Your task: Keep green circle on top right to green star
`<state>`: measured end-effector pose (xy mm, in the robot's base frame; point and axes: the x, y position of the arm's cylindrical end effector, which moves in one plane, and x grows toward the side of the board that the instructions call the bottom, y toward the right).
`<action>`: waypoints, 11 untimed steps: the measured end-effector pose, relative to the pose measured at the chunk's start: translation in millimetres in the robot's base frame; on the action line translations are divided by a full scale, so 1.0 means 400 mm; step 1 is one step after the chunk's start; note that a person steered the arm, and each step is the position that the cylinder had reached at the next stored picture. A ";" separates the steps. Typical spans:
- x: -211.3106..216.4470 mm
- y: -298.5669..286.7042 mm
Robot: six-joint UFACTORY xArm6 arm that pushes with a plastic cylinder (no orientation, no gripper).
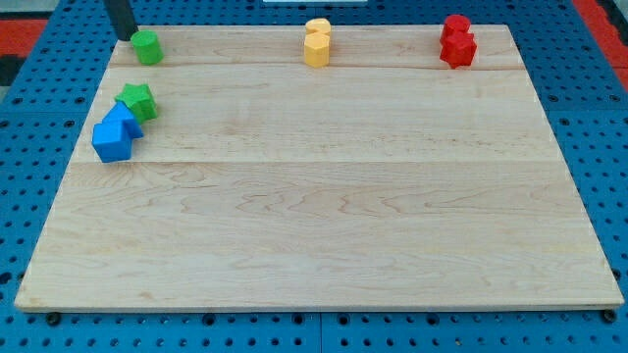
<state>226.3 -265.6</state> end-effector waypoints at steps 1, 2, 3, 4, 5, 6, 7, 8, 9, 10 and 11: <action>0.019 0.061; -0.050 0.012; -0.066 0.069; -0.019 0.064; 0.026 0.071; 0.009 0.098; -0.007 0.170; 0.032 0.180; 0.075 0.161; 0.111 0.161; 0.133 0.161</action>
